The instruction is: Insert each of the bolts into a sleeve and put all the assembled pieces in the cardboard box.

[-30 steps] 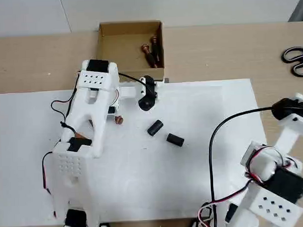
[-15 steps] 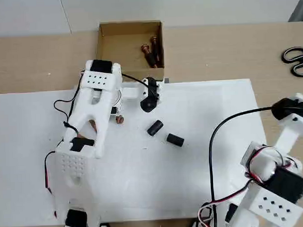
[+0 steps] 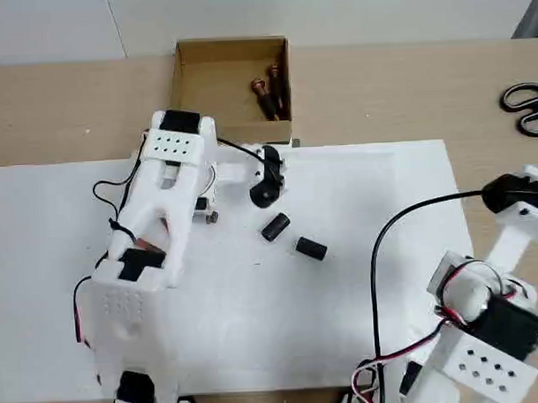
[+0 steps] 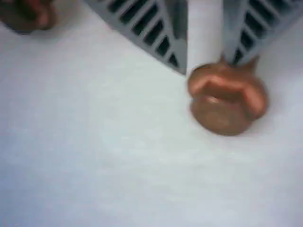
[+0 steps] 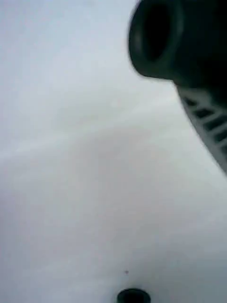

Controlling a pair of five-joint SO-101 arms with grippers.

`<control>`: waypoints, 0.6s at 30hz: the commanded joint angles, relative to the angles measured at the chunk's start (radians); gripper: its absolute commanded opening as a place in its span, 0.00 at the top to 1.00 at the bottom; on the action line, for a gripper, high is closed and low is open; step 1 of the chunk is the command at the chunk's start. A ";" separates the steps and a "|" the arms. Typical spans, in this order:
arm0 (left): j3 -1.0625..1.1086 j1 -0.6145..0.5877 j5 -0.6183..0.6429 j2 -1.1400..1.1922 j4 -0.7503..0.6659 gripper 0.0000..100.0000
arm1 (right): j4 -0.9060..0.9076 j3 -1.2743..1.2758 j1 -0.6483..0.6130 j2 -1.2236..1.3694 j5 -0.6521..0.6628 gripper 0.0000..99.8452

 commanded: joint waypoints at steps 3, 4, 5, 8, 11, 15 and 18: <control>0.045 0.025 -0.207 -0.021 0.018 0.95 | -0.051 0.026 0.002 -0.013 0.006 1.00; 0.044 0.025 -0.207 -0.009 0.017 0.95 | -0.051 0.028 0.002 -0.015 0.006 1.00; 0.041 0.023 -0.207 0.006 0.017 0.95 | -0.051 0.028 0.002 -0.015 0.006 1.00; 0.039 0.023 -0.207 0.038 0.015 0.96 | -0.051 0.028 0.002 -0.015 0.006 1.00; 0.013 0.023 -0.204 0.043 0.020 0.96 | -0.051 0.028 0.002 -0.015 0.006 1.00; -0.033 0.023 -0.203 0.032 0.029 0.96 | -0.051 0.028 0.001 -0.015 0.008 1.00; -0.042 0.023 -0.203 -0.017 0.031 0.96 | -0.051 0.028 0.001 -0.015 0.008 1.00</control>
